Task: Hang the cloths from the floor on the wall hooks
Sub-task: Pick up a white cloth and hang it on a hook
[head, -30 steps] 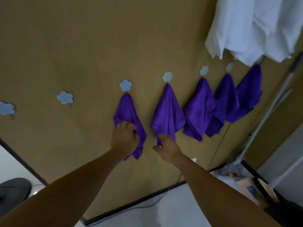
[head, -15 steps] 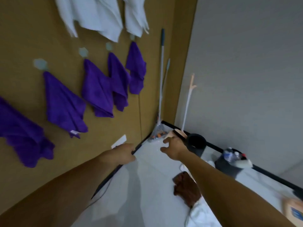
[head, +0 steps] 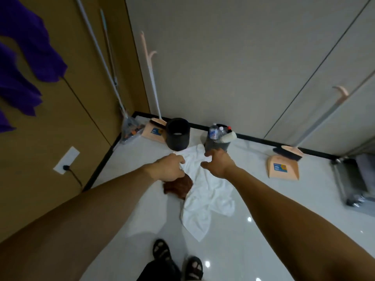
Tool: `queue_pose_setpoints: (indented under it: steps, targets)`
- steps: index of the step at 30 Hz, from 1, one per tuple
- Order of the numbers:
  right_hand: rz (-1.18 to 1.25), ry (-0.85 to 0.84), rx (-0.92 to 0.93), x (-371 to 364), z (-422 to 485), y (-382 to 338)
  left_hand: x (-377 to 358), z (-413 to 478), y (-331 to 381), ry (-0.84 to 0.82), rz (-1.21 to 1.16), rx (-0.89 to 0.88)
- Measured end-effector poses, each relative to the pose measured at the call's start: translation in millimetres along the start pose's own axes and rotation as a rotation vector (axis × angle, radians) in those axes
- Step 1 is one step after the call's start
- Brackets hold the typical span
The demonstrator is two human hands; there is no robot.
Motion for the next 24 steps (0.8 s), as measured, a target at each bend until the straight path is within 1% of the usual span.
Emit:
queue_pose_setpoints:
  steps: [4, 8, 9, 11, 13, 17, 22, 24]
  targets:
    - [0.011, -0.078, -0.119, -26, 15, 59, -39, 54, 15, -0.111, -0.008, -0.018]
    - [0.039, -0.168, -0.230, -61, 49, 114, -88, 108, 7, -0.226, -0.046, -0.020]
    - [0.052, -0.175, -0.242, -75, 61, 126, -102, 124, 0, -0.245, -0.055, -0.007]
    - [0.089, -0.185, -0.259, -108, 94, 150, -131, 161, -17, -0.226, -0.096, 0.045]
    - [0.130, -0.215, -0.268, -153, 128, 178, -170, 197, -34, -0.204, -0.158, 0.106]
    - [0.163, -0.284, -0.286, -268, 195, 246, -272, 261, -77, -0.217, -0.266, 0.210]
    - [0.101, -0.358, -0.288, -417, 270, 338, -405, 339, -146, -0.196, -0.262, 0.320]
    - [0.079, -0.355, -0.270, -468, 295, 365, -452, 364, -163, -0.193, -0.228, 0.326]
Point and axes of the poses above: each hand's wrist, its own z-axis towards the middle knuckle, its own x-axis out of the back of the hand, y = z × x, the point moved 6 cm from there along z, towards the middle knuckle, and after that the axes turned 4 degrees about x, right-handed, at the moved point
